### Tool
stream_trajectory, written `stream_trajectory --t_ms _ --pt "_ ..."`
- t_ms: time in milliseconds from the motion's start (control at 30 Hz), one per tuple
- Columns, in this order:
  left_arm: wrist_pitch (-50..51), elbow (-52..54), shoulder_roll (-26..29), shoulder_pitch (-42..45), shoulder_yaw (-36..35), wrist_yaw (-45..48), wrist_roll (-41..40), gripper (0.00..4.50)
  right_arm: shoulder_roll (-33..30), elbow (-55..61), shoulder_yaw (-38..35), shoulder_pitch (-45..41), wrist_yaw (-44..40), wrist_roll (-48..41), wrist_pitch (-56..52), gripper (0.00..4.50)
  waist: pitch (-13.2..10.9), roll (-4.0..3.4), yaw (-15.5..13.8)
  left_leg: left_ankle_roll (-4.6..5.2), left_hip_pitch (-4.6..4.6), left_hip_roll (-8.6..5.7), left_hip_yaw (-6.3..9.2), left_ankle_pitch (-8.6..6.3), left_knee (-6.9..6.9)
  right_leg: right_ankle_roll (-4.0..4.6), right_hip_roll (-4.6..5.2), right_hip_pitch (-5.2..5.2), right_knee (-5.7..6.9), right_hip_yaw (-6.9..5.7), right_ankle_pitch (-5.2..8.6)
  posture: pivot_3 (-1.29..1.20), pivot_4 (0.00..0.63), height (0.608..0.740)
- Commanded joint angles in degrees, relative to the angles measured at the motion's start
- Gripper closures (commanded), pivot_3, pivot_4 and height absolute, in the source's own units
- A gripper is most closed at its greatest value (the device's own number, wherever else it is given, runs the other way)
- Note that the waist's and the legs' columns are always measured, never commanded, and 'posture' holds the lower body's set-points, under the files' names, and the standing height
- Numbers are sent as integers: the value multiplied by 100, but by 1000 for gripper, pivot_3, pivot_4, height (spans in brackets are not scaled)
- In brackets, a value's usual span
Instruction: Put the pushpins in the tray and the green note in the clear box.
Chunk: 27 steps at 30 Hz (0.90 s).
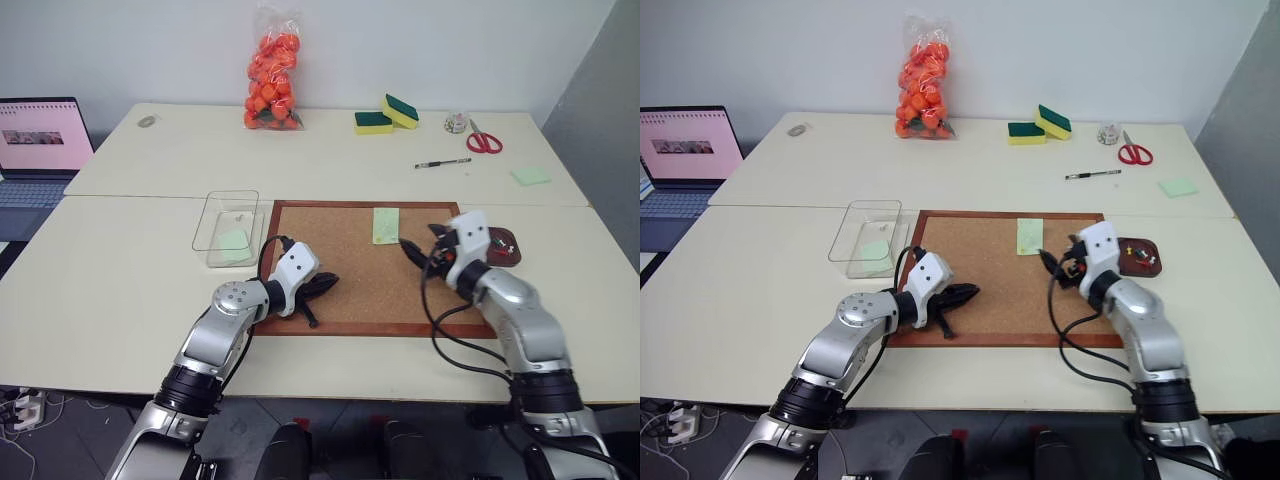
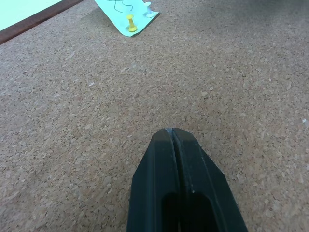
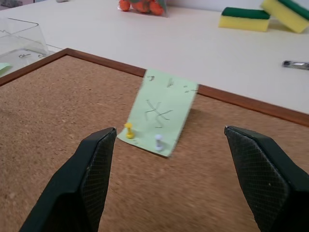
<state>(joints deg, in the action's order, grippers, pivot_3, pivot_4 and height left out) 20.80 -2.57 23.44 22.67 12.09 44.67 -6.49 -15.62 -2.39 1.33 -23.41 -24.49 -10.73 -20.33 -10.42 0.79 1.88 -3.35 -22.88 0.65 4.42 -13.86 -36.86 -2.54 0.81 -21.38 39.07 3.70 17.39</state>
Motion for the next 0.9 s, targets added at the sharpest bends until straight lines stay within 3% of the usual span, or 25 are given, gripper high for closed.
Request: stream_trajectory --t_ms 33,500,733,900 --pt "62 19 42 -98 138 113 36 4500 126 -420 53 -382 214 263 434 697 0 0 -7 0 -1 -1 1 0 0 0 0 0 0 -1 0 0 150 740" --pt "100 95 43 -131 121 113 31 4500 249 -1388 82 -831 264 571 763 697 0 0 -1 0 0 0 1 0 3 1 0 -1 -1 -2 0 0 150 740" --pt "116 107 27 -133 129 113 27 4500 279 -1468 85 -836 270 586 735 1838 0 0 0 0 -1 0 1 0 3 0 0 -1 -1 -1 0 0 150 740" --pt "124 125 27 -143 131 115 24 4500 319 -1516 130 -839 260 610 674 3002 0 0 1 0 -1 0 1 0 3 1 0 -1 -1 -2 0 0 150 740"
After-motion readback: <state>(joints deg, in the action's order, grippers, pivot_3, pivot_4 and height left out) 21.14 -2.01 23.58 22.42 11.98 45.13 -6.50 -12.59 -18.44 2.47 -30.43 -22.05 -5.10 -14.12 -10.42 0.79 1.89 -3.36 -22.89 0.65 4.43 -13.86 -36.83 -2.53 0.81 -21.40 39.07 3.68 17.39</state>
